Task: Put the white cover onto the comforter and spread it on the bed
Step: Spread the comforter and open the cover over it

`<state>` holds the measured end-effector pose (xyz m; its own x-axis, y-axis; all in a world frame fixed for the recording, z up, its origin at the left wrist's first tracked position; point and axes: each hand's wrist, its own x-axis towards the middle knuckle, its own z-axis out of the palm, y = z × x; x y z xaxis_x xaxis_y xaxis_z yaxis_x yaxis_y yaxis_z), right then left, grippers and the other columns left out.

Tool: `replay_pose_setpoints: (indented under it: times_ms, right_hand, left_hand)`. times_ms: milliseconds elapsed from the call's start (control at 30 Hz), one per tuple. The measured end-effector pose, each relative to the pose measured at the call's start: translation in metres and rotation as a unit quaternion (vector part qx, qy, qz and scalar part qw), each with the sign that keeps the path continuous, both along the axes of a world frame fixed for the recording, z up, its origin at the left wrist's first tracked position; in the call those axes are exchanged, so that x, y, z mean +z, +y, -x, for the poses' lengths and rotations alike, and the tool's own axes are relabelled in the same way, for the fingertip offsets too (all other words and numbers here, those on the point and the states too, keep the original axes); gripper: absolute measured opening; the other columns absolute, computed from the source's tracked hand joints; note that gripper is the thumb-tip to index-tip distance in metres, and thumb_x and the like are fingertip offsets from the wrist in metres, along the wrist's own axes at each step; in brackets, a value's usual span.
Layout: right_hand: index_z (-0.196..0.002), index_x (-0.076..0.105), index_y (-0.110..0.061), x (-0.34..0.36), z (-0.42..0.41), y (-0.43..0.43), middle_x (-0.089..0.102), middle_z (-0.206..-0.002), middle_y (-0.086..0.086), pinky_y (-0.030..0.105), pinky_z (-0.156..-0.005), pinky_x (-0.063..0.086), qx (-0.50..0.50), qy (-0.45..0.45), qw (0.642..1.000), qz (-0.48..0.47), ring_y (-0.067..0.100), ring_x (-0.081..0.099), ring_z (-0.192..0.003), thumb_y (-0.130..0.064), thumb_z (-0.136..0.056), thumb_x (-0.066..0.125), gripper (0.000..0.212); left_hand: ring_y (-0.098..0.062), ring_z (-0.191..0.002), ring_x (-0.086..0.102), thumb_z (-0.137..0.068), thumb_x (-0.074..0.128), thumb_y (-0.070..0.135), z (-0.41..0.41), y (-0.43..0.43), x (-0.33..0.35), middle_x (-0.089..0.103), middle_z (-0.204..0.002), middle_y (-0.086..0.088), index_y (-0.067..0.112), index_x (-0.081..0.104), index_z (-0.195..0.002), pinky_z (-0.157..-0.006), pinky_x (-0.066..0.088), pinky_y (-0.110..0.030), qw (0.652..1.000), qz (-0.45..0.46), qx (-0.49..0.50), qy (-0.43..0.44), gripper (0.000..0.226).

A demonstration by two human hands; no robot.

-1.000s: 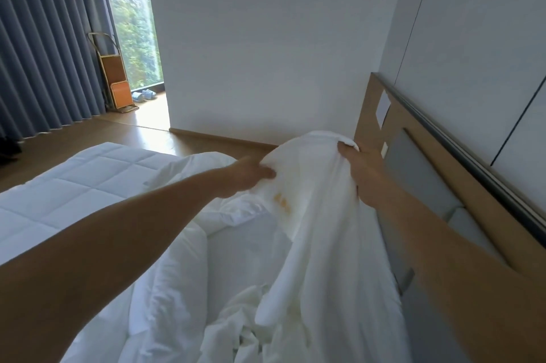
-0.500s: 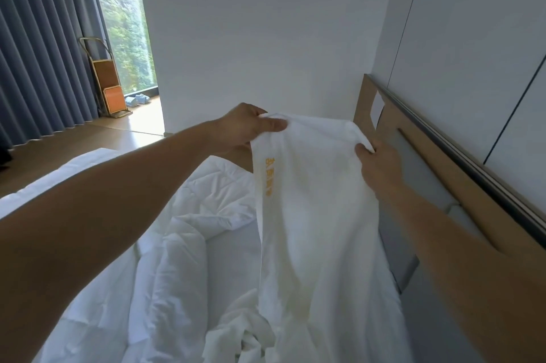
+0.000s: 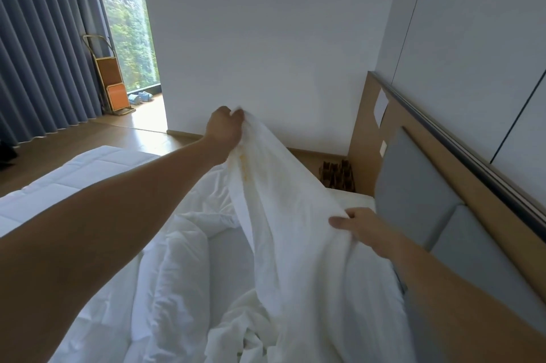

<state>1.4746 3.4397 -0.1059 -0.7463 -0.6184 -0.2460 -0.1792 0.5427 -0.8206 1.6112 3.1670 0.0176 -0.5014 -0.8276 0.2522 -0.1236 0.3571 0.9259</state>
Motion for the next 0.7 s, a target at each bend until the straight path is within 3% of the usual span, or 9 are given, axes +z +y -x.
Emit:
replay_pose_setpoints:
  times_ms: [100,167,200,267,333,433,500,567,700]
  right_hand:
    - [-0.101,0.07,0.0,0.015,0.005,-0.007,0.072,-0.098,0.017,0.045,-0.082,0.057,-0.048,0.023,0.997,0.061,0.034,0.07,-0.088,-0.025,-0.092,0.07,0.027]
    - [-0.096,0.065,0.011,0.041,0.003,-0.024,0.066,-0.087,0.019,0.039,-0.07,0.05,-0.075,0.051,0.987,0.134,0.032,0.063,-0.08,-0.022,-0.093,0.067,0.033]
    - [-0.092,0.061,0.013,0.055,0.001,-0.034,0.06,-0.083,0.018,0.035,-0.066,0.043,-0.08,0.066,0.98,0.169,0.028,0.057,-0.076,-0.02,-0.094,0.066,0.033]
    - [-0.083,0.057,0.003,0.08,-0.007,-0.05,0.054,-0.078,0.012,0.03,-0.061,0.036,-0.082,0.101,0.97,0.205,0.022,0.051,-0.071,-0.016,-0.094,0.064,0.023]
    - [-0.083,0.057,-0.009,0.091,-0.012,-0.056,0.057,-0.081,0.004,0.028,-0.062,0.04,-0.072,0.111,0.966,0.224,0.018,0.053,-0.073,-0.012,-0.093,0.065,0.013]
    - [-0.095,0.062,-0.008,0.074,-0.011,-0.052,0.06,-0.085,0.003,0.026,-0.061,0.042,-0.038,0.063,0.98,0.184,0.016,0.055,-0.072,-0.013,-0.089,0.071,0.012]
    - [-0.101,0.063,-0.005,0.056,-0.011,-0.043,0.059,-0.084,0.005,0.025,-0.056,0.04,-0.014,0.028,0.993,0.113,0.014,0.051,-0.065,-0.017,-0.089,0.073,0.02]
    - [-0.099,0.063,-0.008,0.041,-0.014,-0.035,0.063,-0.086,0.006,0.025,-0.055,0.043,0.003,-0.008,0.998,0.067,0.016,0.055,-0.065,-0.018,-0.089,0.072,0.017]
    - [-0.089,0.064,-0.01,0.03,-0.034,-0.035,0.068,-0.083,0.002,0.021,-0.056,0.049,0.102,-0.066,0.991,0.05,0.015,0.065,-0.069,-0.012,-0.087,0.074,0.01]
  left_hand:
    - [-0.022,-0.078,0.053,-0.1,0.05,0.03,-0.011,0.002,-0.017,0.053,-0.085,-0.004,0.008,0.054,-0.092,-0.071,0.041,-0.031,0.996,0.061,-0.005,-0.067,0.023]
    - [-0.015,-0.076,0.055,-0.089,0.065,0.037,-0.012,0.012,-0.031,0.056,-0.085,0.0,0.011,0.055,-0.092,-0.071,0.045,-0.032,0.986,0.076,-0.087,-0.119,0.028]
    - [-0.014,-0.083,0.059,-0.078,0.074,0.048,-0.013,0.018,-0.036,0.061,-0.093,0.001,0.013,0.058,-0.1,-0.075,0.05,-0.033,0.977,0.08,-0.138,-0.145,0.045]
    - [-0.015,-0.093,0.065,-0.058,0.081,0.058,-0.011,0.026,-0.044,0.068,-0.103,0.002,0.017,0.063,-0.109,-0.08,0.056,-0.035,0.953,0.093,-0.225,-0.18,0.068]
    - [-0.016,-0.085,0.067,-0.066,0.084,0.043,-0.008,0.028,-0.049,0.071,-0.093,-0.003,0.009,0.066,-0.102,-0.076,0.057,-0.039,0.932,0.147,-0.259,-0.205,0.052]
    - [-0.018,-0.072,0.056,-0.091,0.069,0.031,-0.01,0.013,-0.055,0.06,-0.076,-0.005,0.0,0.062,-0.087,-0.069,0.046,-0.035,0.932,0.209,-0.217,-0.202,0.031]
    - [-0.014,-0.082,0.062,-0.095,0.062,0.026,-0.016,-0.001,-0.06,0.069,-0.088,0.002,0.012,0.073,-0.093,-0.076,0.049,-0.029,0.929,0.246,-0.199,-0.194,0.018]
    - [-0.009,-0.086,0.062,-0.095,0.06,0.01,-0.022,-0.008,-0.066,0.07,-0.096,0.008,0.016,0.076,-0.102,-0.078,0.045,-0.016,0.929,0.265,-0.179,-0.186,0.019]
    - [-0.003,-0.06,0.066,-0.098,0.052,0.003,-0.016,0.005,-0.067,0.069,-0.082,0.006,0.016,0.07,-0.101,-0.062,0.05,-0.022,0.966,0.151,-0.183,-0.1,0.022]
